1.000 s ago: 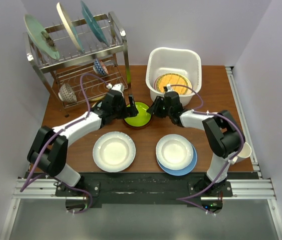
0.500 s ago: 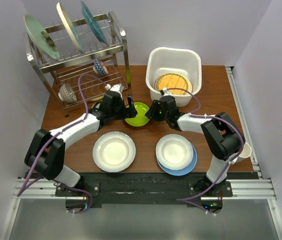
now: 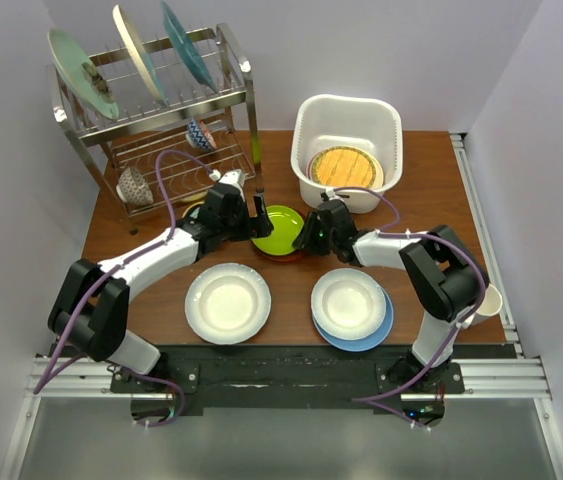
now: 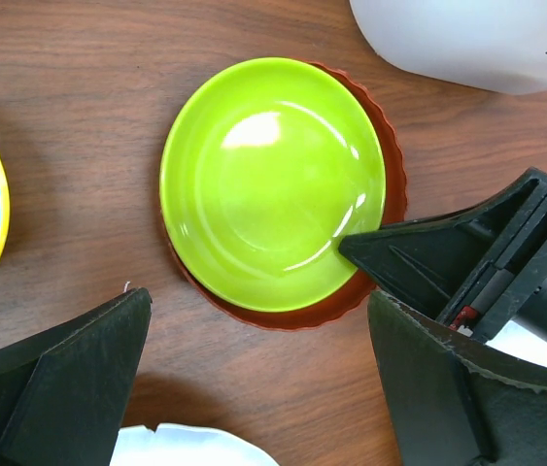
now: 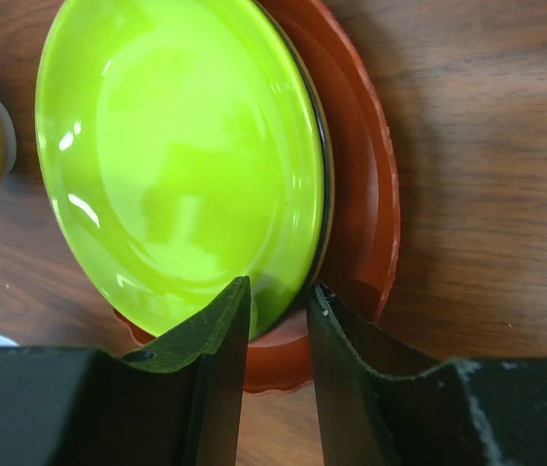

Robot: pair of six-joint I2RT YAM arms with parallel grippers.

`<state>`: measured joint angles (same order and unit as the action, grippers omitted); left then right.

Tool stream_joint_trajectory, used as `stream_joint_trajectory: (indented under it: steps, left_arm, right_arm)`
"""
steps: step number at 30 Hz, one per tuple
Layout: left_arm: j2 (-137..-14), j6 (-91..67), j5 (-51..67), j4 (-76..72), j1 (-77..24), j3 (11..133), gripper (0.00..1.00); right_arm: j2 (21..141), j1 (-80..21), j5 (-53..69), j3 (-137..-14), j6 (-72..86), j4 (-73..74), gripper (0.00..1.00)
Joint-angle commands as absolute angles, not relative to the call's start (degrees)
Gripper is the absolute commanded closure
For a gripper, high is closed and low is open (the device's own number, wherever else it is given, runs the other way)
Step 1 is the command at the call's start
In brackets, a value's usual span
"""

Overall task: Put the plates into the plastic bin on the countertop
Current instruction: Pick up the plate at the center of the board.

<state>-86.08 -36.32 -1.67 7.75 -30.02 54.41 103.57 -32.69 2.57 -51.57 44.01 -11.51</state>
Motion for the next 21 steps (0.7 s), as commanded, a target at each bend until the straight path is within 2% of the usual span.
stream_joint_trajectory:
  steps: [1,9,12,13,16,21]
  left_arm:
    - [-84.6,-35.1,-1.6,5.6,-29.6,53.7,0.02]
    - [-84.6,-35.2,-1.5,5.4,-29.5,53.3,0.02]
    - [-84.3,-35.1,-1.9,5.5,-29.6,52.8,0.02]
    - [-84.1,-35.1,-1.9,5.5,-29.6,52.8,0.02]
    - [-84.1,-35.0,-2.1,5.7,-29.6,52.6,0.02]
    - [-83.5,-35.1,-2.4,5.6,-29.6,52.1,0.02]
  right_arm:
    - [104.9,-32.7,1.2,-49.9,43.9,-6.0,0.66]
    - [109.4,-32.7,2.7,-48.5,47.8,-13.5,0.67]
    - [110.7,-32.7,3.4,-48.5,48.6,-14.8,0.77]
    - [110.7,-32.7,3.5,-48.5,48.6,-15.0,0.86]
    - [109.6,-32.7,3.3,-48.0,48.6,-15.0,0.98]
    - [106.3,-32.7,2.2,-47.2,47.8,-13.3,1.0]
